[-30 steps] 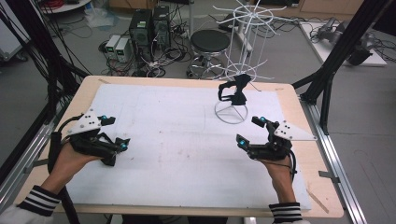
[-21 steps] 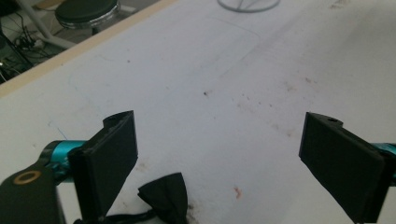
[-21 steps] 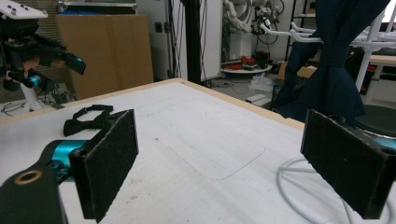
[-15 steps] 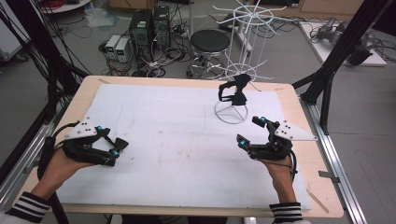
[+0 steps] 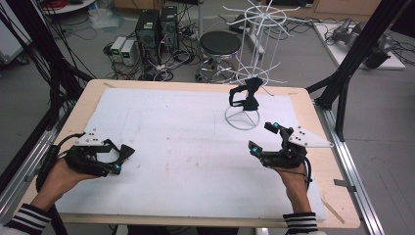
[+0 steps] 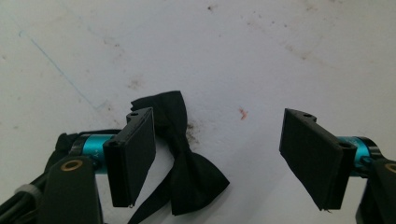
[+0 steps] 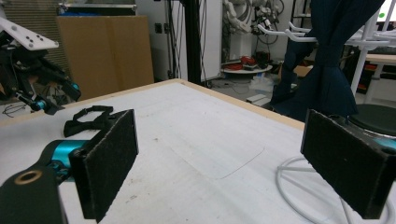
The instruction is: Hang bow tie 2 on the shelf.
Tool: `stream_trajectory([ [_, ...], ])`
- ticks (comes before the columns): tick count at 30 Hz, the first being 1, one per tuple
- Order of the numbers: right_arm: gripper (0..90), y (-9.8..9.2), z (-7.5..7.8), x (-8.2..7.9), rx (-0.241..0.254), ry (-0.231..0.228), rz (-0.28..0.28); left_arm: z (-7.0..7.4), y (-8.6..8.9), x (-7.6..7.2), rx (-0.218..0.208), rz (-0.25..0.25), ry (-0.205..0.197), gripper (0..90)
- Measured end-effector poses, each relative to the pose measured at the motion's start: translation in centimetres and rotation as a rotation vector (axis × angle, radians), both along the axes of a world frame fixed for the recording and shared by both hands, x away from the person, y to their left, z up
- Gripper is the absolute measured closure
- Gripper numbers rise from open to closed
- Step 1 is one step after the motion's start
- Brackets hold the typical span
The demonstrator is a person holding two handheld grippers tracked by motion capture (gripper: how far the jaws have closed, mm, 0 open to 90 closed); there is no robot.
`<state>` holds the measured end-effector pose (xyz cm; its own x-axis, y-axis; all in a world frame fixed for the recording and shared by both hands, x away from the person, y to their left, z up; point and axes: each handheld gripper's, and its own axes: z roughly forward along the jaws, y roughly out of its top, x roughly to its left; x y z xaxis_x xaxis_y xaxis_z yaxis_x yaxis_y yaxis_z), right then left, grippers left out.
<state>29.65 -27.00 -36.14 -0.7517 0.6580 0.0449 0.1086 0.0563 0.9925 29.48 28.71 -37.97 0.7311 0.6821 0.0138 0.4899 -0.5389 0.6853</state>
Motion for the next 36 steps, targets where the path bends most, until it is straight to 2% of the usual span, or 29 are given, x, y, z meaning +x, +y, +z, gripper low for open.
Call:
stream_trajectory([
  [8,10.5,-0.1,0.0,0.0,0.0,0.001,0.002,-2.1,0.7,0.6,0.053,0.039,0.107,28.3],
  [10,10.5,-0.1,0.0,0.1,0.001,0.0,0.002,-2.5,0.8,0.7,0.064,0.028,0.116,31.6],
  [17,10.4,-0.1,-0.1,0.1,-0.01,0.004,0.002,-3.3,0.9,1.2,0.114,0.045,0.142,36.3],
  [27,10.5,-0.1,-0.3,0.3,-0.009,0.014,0.002,-4.0,0.8,1.9,0.132,0.043,0.193,43.1],
  [32,10.5,-0.1,-0.4,0.5,-0.014,0.013,-0.001,-3.7,0.7,2.1,0.149,0.052,0.201,53.5],
  [36,10.4,0.0,-0.4,0.6,-0.019,0.019,-0.001,-3.7,0.6,2.1,0.146,0.069,0.204,65.6],
])
